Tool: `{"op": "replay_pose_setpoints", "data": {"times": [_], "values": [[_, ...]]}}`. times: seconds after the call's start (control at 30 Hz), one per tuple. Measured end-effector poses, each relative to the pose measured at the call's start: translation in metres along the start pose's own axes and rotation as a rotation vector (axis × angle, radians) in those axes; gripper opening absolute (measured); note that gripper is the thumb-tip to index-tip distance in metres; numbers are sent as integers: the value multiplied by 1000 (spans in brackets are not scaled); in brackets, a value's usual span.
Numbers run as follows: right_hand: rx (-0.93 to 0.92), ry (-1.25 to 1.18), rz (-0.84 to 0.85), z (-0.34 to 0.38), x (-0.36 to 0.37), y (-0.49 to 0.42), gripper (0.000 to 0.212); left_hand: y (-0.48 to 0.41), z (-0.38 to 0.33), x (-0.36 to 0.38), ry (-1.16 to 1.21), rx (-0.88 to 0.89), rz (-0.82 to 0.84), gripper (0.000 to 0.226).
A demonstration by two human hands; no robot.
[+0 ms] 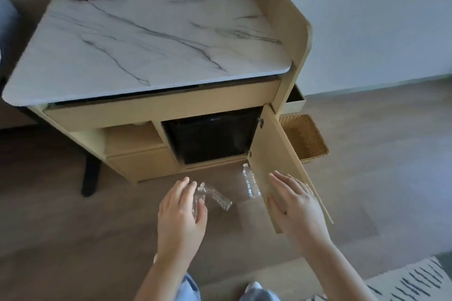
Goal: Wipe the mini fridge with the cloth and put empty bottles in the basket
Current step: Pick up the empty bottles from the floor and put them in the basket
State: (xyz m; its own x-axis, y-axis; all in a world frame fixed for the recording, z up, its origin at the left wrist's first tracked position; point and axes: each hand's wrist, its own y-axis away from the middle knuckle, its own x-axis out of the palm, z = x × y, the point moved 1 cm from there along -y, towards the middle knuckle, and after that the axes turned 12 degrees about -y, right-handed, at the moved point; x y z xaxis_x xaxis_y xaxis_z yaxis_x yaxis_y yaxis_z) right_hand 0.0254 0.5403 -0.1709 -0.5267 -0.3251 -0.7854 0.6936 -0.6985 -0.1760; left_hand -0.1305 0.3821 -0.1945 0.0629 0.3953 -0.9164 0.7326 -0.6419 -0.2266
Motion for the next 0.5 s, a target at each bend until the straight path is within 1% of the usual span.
{"op": "replay_pose_setpoints", "data": {"times": [0.1, 0.23, 0.37, 0.5], "values": [[-88, -17, 51, -21, 6, 6, 38, 23, -4, 14, -20, -122, -23, 44], [-110, -74, 117, -37, 34, 10, 35, 45, 5, 31, -65, -195, -32, 44], [-131, -132, 161, -46, 80, 12, 37, 60, 29, 59, -94, -240, -38, 42], [-128, -155, 175, -62, 138, 14, 43, 69, 61, 107, -97, -288, 12, 42]]}}
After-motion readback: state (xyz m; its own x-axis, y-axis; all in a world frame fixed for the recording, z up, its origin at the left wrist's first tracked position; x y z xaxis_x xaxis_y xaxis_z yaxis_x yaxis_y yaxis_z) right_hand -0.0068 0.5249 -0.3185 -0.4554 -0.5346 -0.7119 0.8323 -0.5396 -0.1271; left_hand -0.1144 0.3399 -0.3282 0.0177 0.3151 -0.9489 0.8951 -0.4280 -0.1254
